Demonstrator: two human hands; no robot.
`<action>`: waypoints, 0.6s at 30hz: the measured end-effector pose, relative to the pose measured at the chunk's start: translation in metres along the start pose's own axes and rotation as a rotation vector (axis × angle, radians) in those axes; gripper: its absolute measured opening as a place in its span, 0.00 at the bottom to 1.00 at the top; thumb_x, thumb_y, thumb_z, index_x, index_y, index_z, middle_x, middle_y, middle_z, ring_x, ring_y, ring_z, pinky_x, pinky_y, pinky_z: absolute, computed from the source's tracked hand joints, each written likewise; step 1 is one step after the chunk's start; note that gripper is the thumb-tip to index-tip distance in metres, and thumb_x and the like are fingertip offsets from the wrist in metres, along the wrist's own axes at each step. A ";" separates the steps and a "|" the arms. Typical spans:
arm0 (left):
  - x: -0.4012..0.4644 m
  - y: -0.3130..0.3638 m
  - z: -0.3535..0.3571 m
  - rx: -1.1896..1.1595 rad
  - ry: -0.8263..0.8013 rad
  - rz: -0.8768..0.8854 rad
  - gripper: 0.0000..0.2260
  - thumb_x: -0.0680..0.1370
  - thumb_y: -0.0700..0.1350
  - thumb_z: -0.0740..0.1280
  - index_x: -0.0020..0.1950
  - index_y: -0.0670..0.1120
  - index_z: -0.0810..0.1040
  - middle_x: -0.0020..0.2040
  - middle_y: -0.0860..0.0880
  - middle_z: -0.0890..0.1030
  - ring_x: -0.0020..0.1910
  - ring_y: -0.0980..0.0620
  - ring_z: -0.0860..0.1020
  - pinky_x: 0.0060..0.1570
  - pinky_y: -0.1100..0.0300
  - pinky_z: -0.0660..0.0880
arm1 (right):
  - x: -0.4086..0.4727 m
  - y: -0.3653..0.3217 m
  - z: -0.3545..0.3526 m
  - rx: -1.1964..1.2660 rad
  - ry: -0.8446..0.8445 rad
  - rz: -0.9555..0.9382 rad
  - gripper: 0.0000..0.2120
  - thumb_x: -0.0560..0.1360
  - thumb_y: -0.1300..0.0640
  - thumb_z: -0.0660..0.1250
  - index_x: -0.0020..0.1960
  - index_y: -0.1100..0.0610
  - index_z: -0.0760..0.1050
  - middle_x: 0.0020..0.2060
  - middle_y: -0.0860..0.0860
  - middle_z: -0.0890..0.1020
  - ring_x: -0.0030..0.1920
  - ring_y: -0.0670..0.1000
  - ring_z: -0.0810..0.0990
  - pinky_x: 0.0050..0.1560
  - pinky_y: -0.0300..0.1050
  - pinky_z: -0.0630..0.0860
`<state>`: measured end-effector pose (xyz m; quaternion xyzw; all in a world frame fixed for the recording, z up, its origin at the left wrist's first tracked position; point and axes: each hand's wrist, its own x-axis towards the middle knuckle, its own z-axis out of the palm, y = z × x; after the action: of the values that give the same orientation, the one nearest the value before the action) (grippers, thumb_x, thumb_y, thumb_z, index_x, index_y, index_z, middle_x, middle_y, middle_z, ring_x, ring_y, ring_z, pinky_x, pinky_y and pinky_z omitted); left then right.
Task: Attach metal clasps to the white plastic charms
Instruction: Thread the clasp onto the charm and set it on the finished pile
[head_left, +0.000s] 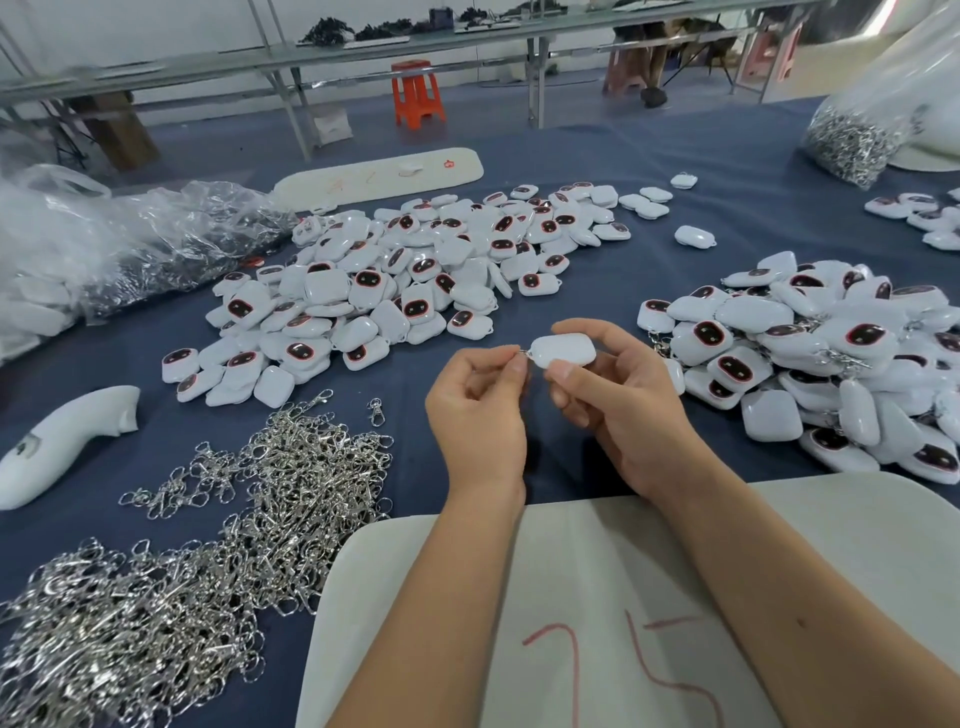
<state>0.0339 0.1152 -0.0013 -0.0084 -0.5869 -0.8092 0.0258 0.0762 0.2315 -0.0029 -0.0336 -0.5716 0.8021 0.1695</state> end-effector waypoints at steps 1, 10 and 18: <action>0.003 0.000 -0.003 0.151 -0.015 0.110 0.10 0.77 0.33 0.72 0.41 0.47 0.82 0.39 0.48 0.85 0.39 0.51 0.81 0.45 0.57 0.79 | 0.000 0.000 -0.001 0.001 0.003 -0.002 0.15 0.79 0.70 0.70 0.64 0.62 0.77 0.34 0.56 0.79 0.32 0.49 0.75 0.30 0.37 0.70; 0.005 0.005 -0.014 0.921 -0.188 0.571 0.07 0.77 0.33 0.67 0.45 0.43 0.82 0.40 0.47 0.81 0.41 0.46 0.77 0.43 0.49 0.75 | 0.000 0.005 -0.002 -0.113 -0.009 -0.037 0.13 0.78 0.68 0.72 0.61 0.61 0.77 0.34 0.54 0.80 0.31 0.49 0.75 0.31 0.39 0.71; 0.000 0.002 0.001 -0.138 -0.166 -0.320 0.05 0.81 0.36 0.67 0.53 0.37 0.83 0.41 0.43 0.82 0.38 0.51 0.77 0.39 0.64 0.76 | 0.003 0.001 -0.003 0.182 -0.068 -0.001 0.19 0.76 0.66 0.69 0.66 0.62 0.76 0.41 0.56 0.82 0.37 0.49 0.78 0.35 0.38 0.74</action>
<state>0.0341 0.1155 0.0014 0.0168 -0.5239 -0.8379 -0.1523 0.0740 0.2348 -0.0039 0.0094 -0.5018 0.8514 0.1526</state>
